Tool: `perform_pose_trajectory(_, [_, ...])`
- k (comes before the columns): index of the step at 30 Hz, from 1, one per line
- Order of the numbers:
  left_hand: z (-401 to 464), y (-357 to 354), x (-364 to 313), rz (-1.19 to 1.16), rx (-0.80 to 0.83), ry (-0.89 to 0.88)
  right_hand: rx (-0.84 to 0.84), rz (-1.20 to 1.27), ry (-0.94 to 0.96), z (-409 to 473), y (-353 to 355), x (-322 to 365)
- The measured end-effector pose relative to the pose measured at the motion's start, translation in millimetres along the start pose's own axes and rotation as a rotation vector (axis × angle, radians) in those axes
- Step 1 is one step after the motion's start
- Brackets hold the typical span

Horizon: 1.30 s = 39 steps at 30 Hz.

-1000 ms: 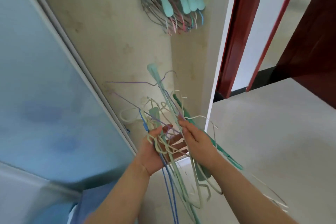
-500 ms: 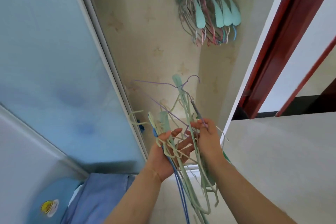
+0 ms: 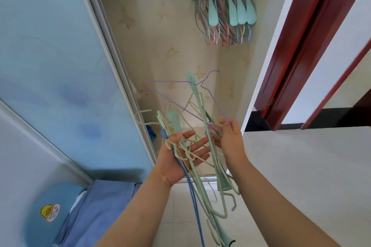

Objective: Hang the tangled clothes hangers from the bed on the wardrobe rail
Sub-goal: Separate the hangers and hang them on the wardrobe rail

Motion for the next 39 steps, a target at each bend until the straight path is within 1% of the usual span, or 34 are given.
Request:
perform_pose_trajectory(4, [-5, -5, -4, -0.058, 0.009, -0.021, 0.069, 0.145, -0.072, -4, -5, -3])
perform_pose_trajectory(7, [-12, -6, -7, -0.095, 0.009, -0.030, 0.102, 0.195, -0.090, -9, -12, -2])
perform_pose_trajectory(10, [-17, -1, -12, -0.082, -0.018, -0.030, 0.119, 0.244, -0.095, -10, -17, -3])
perform_pose_trajectory(13, [-18, -2, -19, -0.084, 0.059, -0.034, 0.121, 0.314, -0.127, -10, -23, -4])
perform_pose_trajectory(16, [-19, -11, -26, -0.101, 0.192, -0.024, 0.125, 0.356, -0.183, -5, -35, -5])
perform_pose_trajectory(18, [-15, -14, -34, -0.123, 0.249, -0.031, 0.127, 0.286, -0.152, -4, -43, 4])
perform_pose_trajectory(21, [-6, -13, -42, -0.152, 0.237, -0.019, 0.084, -0.021, -0.027, -10, -51, 23])
perform_pose_trajectory(23, [1, -7, -45, -0.167, 0.214, -0.018, 0.035, -0.154, 0.020, -11, -55, 26])
perform_pose_trajectory(26, [8, 0, -47, -0.169, 0.207, 0.021, -0.010, -0.275, 0.046, -7, -62, 26])
perform_pose_trajectory(29, [14, 9, -49, -0.212, 0.180, 0.061, -0.008, -0.458, 0.056, -2, -69, 22])
perform_pose_trajectory(31, [19, 15, -50, -0.223, 0.150, 0.063, -0.004, -0.526, 0.045, -2, -72, 16])
perform_pose_trajectory(33, [21, 14, -51, -0.201, 0.176, 0.073, 0.014, -0.482, -0.009, -2, -75, 6])
perform_pose_trajectory(35, [22, 12, -53, -0.158, 0.232, 0.088, -0.009, -0.377, -0.027, -3, -74, 1])
perform_pose_trajectory(37, [23, 12, -54, -0.121, 0.263, 0.108, -0.088, -0.201, -0.031, -1, -66, 3])
perform_pose_trajectory(39, [25, 17, -54, -0.153, 0.244, 0.141, -0.147, -0.019, -0.053, 1, -53, 6])
Point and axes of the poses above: each hand's wrist, its own z-axis towards the middle knuckle, its own y-axis out of the back of the hand, x = y × z, the point moved 9 cm from there along z, towards the middle knuckle, and after that the axes turned 8 degrees about -y, right-handed, at the moved point
